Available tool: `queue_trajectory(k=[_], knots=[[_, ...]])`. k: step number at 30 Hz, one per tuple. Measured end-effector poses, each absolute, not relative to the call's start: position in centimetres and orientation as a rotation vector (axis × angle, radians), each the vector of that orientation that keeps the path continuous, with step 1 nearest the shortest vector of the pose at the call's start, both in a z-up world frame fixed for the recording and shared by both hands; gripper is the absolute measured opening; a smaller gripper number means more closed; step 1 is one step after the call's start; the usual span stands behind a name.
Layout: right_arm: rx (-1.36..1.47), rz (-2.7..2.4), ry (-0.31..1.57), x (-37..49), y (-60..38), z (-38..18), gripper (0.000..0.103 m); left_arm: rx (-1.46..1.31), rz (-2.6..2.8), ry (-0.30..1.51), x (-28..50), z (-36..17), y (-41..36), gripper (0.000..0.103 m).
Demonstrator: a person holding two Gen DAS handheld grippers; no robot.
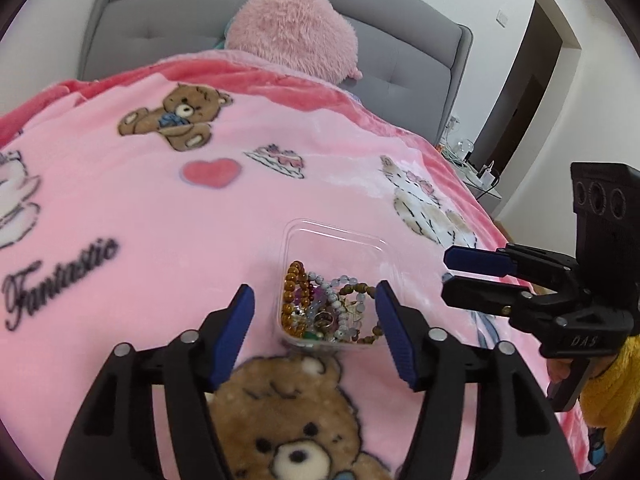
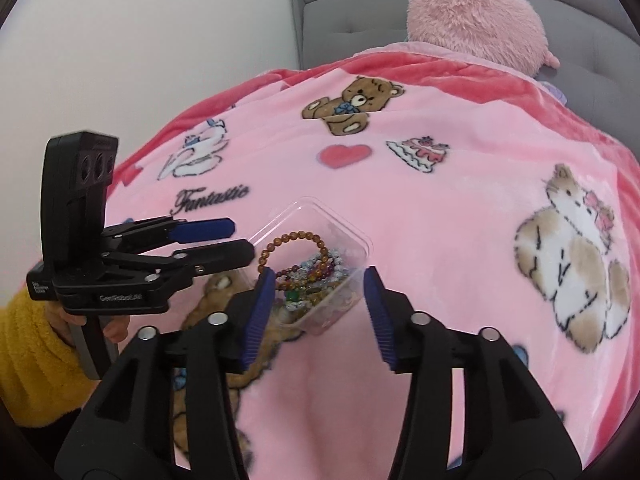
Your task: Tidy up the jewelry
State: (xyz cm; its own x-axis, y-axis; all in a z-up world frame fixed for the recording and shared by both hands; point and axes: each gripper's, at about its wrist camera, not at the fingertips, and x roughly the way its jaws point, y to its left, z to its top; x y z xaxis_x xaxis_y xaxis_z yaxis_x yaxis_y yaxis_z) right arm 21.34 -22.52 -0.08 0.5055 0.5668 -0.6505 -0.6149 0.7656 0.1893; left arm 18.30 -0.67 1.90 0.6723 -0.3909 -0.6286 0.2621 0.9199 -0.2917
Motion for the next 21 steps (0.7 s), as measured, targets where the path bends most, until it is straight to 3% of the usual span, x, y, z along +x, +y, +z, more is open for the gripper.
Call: queue_trajectory(k=[3,5,13,21], knots=[[-0.044,0.711,0.727,20.6,-23.2,0.2,0.067,-0.165,-0.364,0.72,17.2,2.7,-0.4,0.078],[-0.035,0.715,0.723,20.3,-23.5,0.4,0.07,-0.152,-0.352,0.697,16.5,3.5,-0.4,0.089],[-0.06,0.718,0.684,19.0,-23.8,1.1,0.088,-0.115,-0.333,0.658,15.0,5.5,-0.4,0.096],[-0.076,0.701,0.688,18.6,-24.0,0.8,0.095,-0.018,-0.306,0.66,14.1,5.3,-0.9,0.097]])
